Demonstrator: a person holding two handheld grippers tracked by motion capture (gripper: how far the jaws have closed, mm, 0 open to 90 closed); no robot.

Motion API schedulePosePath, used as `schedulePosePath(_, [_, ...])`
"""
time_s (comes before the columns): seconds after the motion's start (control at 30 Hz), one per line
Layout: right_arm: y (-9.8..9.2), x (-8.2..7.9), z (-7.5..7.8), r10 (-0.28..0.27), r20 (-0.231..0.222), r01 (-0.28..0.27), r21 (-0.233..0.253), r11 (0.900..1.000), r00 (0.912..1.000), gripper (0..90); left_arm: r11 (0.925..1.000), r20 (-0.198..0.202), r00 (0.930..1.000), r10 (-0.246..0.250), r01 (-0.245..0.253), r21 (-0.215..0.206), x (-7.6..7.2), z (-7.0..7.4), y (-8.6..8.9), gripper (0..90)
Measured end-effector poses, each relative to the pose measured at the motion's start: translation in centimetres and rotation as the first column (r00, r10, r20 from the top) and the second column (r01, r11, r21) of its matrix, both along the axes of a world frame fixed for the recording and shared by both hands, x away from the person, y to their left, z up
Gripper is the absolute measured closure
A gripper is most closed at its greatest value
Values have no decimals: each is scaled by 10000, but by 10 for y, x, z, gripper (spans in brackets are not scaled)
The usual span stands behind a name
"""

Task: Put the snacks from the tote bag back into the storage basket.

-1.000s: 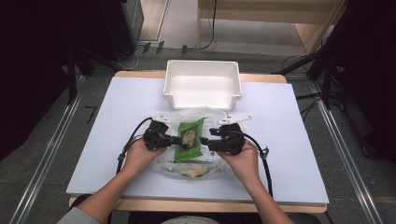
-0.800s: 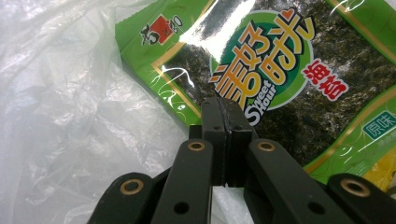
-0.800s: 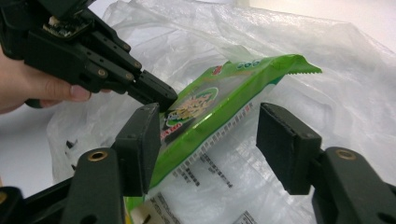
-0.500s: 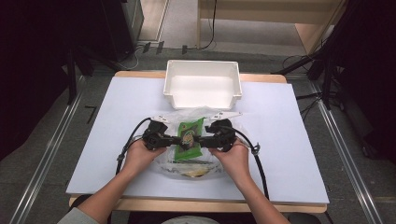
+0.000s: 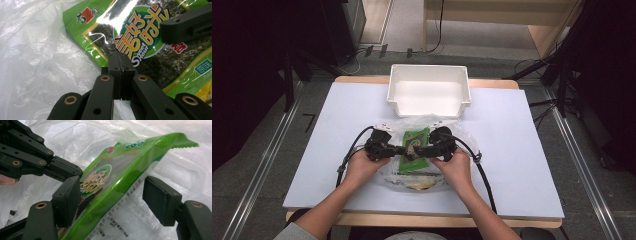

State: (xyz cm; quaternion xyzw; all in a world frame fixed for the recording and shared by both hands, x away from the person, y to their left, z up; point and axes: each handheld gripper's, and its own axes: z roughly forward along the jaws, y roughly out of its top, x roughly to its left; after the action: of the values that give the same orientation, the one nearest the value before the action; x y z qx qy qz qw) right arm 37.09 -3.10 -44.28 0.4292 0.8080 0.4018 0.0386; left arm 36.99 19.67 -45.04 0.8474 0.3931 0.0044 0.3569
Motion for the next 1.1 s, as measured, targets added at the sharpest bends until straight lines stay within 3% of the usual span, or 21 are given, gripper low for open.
schedulePosePath(0.47, [3,5,-6,156,-564,-136,371,9992,9983,446,9999,0,10000,40,-40,-104,0,1,0,882])
schedulePosePath(0.63, [1,4,-4,270,-694,-229,592,9980,9972,506,9990,405,9986,343,-331,-286,-1,5,3,866])
schedulePosePath(1.1, [-6,-2,4,549,-529,-498,937,9944,9971,579,9955,631,9943,860,-833,-444,4,9,16,828])
